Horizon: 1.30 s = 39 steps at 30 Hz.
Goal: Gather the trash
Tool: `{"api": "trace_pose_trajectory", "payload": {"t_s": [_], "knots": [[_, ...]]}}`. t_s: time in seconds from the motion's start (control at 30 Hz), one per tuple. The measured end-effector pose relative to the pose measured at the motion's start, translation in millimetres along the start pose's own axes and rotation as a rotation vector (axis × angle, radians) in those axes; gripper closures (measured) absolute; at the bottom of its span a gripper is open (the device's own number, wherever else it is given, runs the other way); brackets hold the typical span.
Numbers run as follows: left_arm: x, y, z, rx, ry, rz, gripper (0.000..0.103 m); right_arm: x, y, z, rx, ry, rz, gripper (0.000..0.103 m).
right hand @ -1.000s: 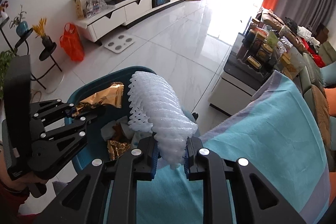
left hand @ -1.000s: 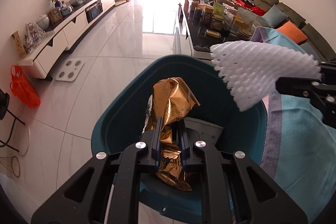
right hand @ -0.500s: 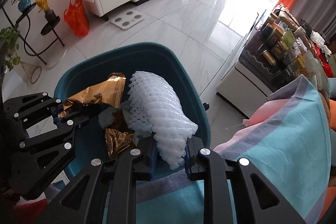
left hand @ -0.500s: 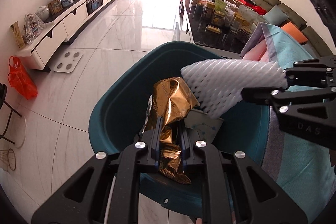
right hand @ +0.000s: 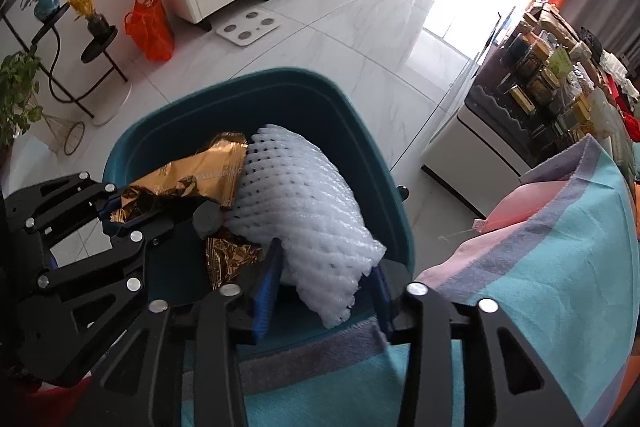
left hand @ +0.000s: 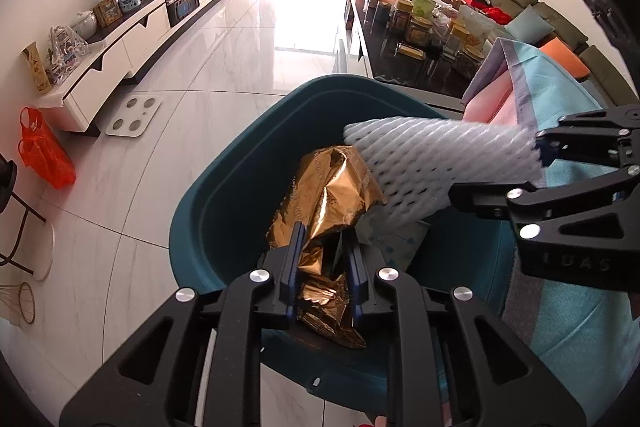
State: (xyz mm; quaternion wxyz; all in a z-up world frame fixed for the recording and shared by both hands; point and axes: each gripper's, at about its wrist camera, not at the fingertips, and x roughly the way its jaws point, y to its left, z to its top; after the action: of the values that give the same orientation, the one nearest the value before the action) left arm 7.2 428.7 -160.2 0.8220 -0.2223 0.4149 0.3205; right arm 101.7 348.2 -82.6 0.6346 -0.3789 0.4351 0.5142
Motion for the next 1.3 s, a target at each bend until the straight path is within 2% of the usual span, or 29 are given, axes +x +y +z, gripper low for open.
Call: {"api": "trace_pose_trajectory", "payload": {"t_s": [0.07,0.33,0.43,0.63,0.7,0.87,1.0,1.17,1.3], "knots": [[-1.0,-0.7,-2.3,0.000,-0.005,0.004,0.077,-4.9,-2.3,-0.3,0.007,-0.012,-0.003,0.050],[-10.1,-7.9,-5.2,0.012,-0.025,0.012,0.059,-28.6,-15.1,-8.5,0.057,-0.078,0.012,0.047],[-14.7,-7.1,-5.5,0.015,-0.033,0.016,0.053,-38.9,-19.9,-11.8,0.079,-0.108,0.036,0.040],[-30.8,-7.4,-2.2,0.017,-0.065,0.023,0.041,-63.2,-37.9,-24.3,0.156,-0.187,0.092,0.040],[-38.9,-9.4,0.1,0.020,-0.084,0.030,0.035,-73.0,-43.8,-31.6,0.182,-0.224,0.114,0.036],[-58.3,-18.1,7.4,0.034,-0.126,0.034,0.021,-101.1,-66.4,-59.8,0.267,-0.316,0.131,0.020],[-73.5,-38.1,17.2,0.060,-0.163,0.028,0.009,-118.3,-89.2,-89.7,0.336,-0.368,0.106,0.014],[-90.6,-71.1,29.8,0.111,-0.200,0.004,0.006,-136.8,-114.5,-134.0,0.428,-0.423,0.064,0.007],[-101.9,-102.1,34.9,0.155,-0.218,-0.024,0.006,-151.9,-130.1,-172.5,0.505,-0.464,0.015,0.007]]}}
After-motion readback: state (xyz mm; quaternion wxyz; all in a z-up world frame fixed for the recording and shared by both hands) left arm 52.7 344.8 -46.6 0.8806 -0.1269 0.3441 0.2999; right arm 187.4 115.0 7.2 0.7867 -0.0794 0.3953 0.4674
